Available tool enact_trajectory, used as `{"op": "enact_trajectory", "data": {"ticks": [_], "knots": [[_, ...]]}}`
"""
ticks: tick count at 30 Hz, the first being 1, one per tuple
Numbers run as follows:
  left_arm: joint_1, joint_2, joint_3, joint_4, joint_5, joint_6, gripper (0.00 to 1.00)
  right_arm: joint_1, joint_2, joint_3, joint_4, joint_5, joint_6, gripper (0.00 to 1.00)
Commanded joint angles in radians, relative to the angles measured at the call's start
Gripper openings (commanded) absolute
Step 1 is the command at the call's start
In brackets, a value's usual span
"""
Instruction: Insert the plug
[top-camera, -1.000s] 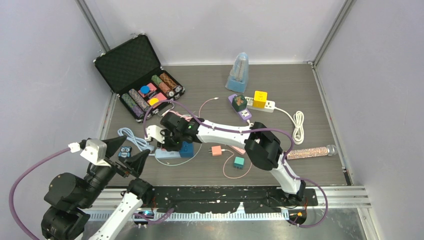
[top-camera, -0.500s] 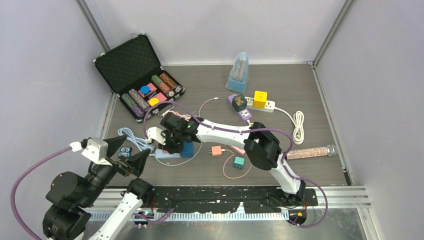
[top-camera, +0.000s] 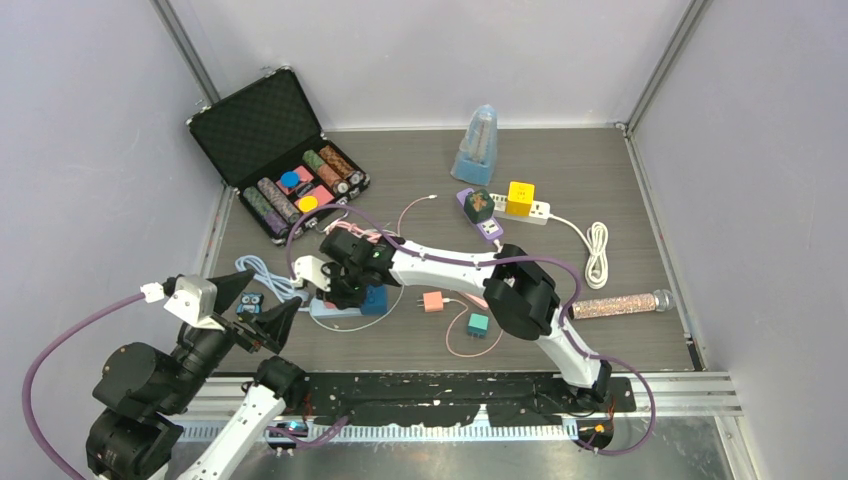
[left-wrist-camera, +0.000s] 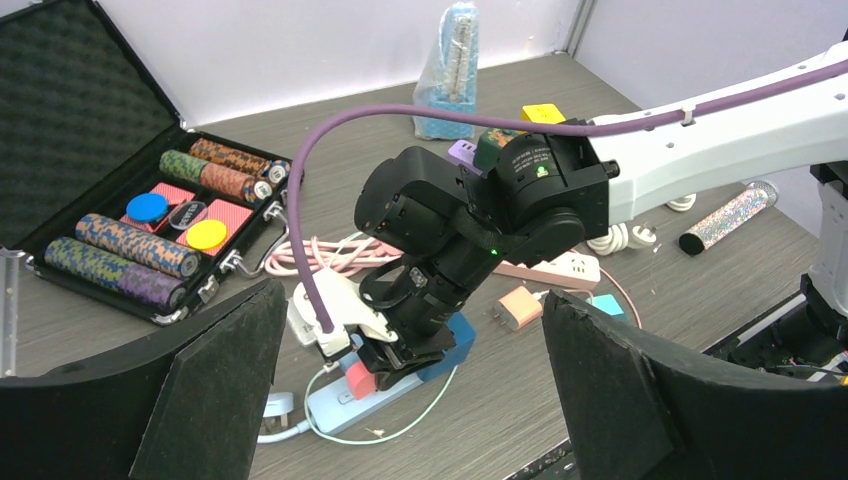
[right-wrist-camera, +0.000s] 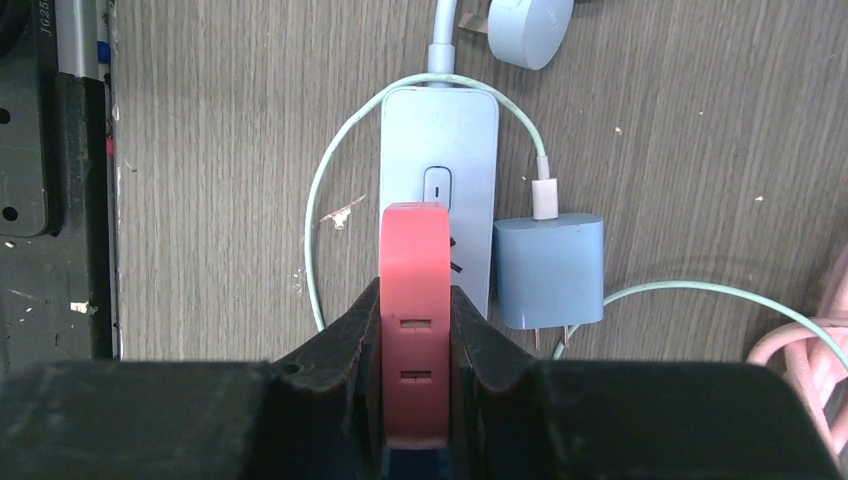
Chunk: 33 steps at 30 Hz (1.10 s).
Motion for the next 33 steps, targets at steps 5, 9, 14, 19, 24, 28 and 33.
{"op": "enact_trajectory", "data": {"ticks": [5,9,14,19,24,28,33], "knots": [[0.000,0.007,-0.005,0.042,-0.017,0.015,0.98,0.003,0.011,0.030,0.002,-0.013,0.002,0.06],[0.000,0.006,-0.009,0.045,-0.017,0.015,0.99,0.004,0.022,0.021,0.001,-0.002,-0.003,0.06],[0.000,0.003,-0.009,0.044,-0.017,0.018,0.99,0.005,0.042,0.020,-0.005,0.031,0.031,0.06],[0.000,0.000,-0.017,0.051,-0.017,0.019,1.00,0.005,0.028,-0.046,0.053,0.003,0.103,0.06],[0.000,0.001,-0.019,0.050,-0.017,0.021,1.00,0.005,0.023,-0.091,0.067,-0.010,0.124,0.06],[0.000,-0.004,-0.022,0.054,-0.017,0.021,0.99,0.005,0.022,-0.094,0.067,0.007,0.128,0.06],[0.000,-0.003,-0.022,0.054,-0.018,0.022,1.00,0.005,0.004,-0.053,0.067,0.070,0.154,0.16]]}}
